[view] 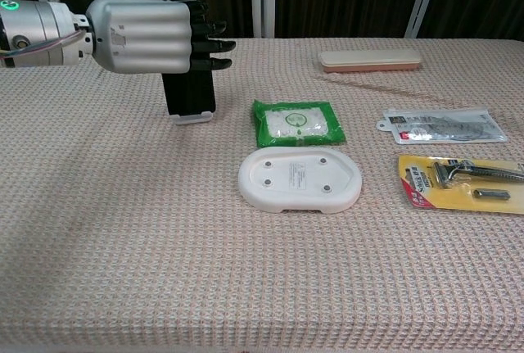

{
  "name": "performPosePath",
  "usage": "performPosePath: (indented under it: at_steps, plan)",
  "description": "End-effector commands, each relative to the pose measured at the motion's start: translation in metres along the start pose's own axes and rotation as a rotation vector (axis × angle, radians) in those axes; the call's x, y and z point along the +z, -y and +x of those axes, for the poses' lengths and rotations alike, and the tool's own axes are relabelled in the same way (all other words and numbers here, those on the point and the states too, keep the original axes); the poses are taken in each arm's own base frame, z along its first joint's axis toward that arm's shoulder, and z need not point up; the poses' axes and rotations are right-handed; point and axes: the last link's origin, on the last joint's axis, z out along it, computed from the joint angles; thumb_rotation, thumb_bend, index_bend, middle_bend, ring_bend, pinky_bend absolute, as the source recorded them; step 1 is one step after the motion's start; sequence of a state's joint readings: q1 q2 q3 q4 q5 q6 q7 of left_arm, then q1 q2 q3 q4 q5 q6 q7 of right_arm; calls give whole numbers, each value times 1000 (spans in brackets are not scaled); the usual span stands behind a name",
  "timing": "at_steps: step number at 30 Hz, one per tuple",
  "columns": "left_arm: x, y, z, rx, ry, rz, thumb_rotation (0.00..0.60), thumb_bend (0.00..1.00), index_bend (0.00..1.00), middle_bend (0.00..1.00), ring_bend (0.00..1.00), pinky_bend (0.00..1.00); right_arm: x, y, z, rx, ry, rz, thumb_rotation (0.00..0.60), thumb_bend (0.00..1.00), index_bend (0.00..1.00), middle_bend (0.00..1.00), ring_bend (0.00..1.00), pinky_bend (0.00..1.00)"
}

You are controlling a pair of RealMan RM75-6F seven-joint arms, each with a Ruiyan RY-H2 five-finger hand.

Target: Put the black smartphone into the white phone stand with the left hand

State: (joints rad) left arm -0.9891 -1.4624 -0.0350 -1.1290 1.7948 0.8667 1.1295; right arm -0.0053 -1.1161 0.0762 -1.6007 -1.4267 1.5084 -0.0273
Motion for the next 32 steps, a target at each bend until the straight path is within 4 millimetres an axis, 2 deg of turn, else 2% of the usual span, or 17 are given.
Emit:
performPosePath:
  at_steps: [1, 3, 6, 8, 12, 14, 18, 19, 22, 23, 27, 32]
  plan:
    - [-11, 5, 0, -32, 14, 33, 600, 143, 7, 24, 88, 253, 0, 0, 1, 0, -3, 1, 600, 219, 0, 0, 0, 0]
    - [-22, 8, -1, -70, 35, 65, 600, 130, 7, 24, 86, 253, 0, 1, 1, 3, -5, 3, 600, 219, 0, 0, 0, 0]
    - [-49, 14, 0, -162, 72, 144, 600, 84, 7, 28, 87, 254, 1, 1, 1, 5, -8, 8, 600, 219, 0, 0, 0, 0]
    - [-75, 17, 2, -250, 97, 223, 600, 39, 7, 36, 87, 254, 1, 0, 1, 5, -8, 13, 600, 218, 0, 0, 0, 0]
    - [-137, 12, 6, -556, 185, 438, 600, 0, 7, 45, 87, 254, 2, 1, 0, 5, -9, 32, 600, 219, 0, 0, 0, 0]
    - [-166, 5, 6, -693, 234, 537, 600, 0, 7, 49, 87, 254, 2, 2, 0, 1, -10, 44, 600, 218, 0, 0, 0, 0]
    - [-231, -25, 8, -1065, 369, 761, 600, 0, 7, 52, 87, 254, 1, 4, -2, -13, -9, 64, 600, 218, 0, 0, 0, 0]
    - [-242, -32, 8, -1141, 392, 806, 588, 0, 7, 51, 87, 254, 1, 4, -3, -18, -7, 70, 600, 217, 0, 0, 0, 0]
    - [-273, -54, 7, -1363, 426, 901, 495, 0, 7, 52, 87, 255, 0, 5, -8, -34, 6, 91, 600, 213, 0, 0, 0, 0]
    - [-281, -61, 5, -1405, 428, 897, 467, 0, 7, 48, 87, 258, 0, 5, -9, -36, 10, 96, 600, 211, 0, 0, 0, 0]
    - [-312, -84, 0, -1447, 490, 869, 442, 3, 7, 26, 85, 256, 4, 3, -13, -40, 22, 99, 600, 209, 0, 0, 0, 0]
    - [-326, -93, 0, -1459, 507, 875, 381, 0, 7, 21, 79, 243, 7, 5, -15, -39, 39, 110, 600, 209, 0, 0, 0, 0]
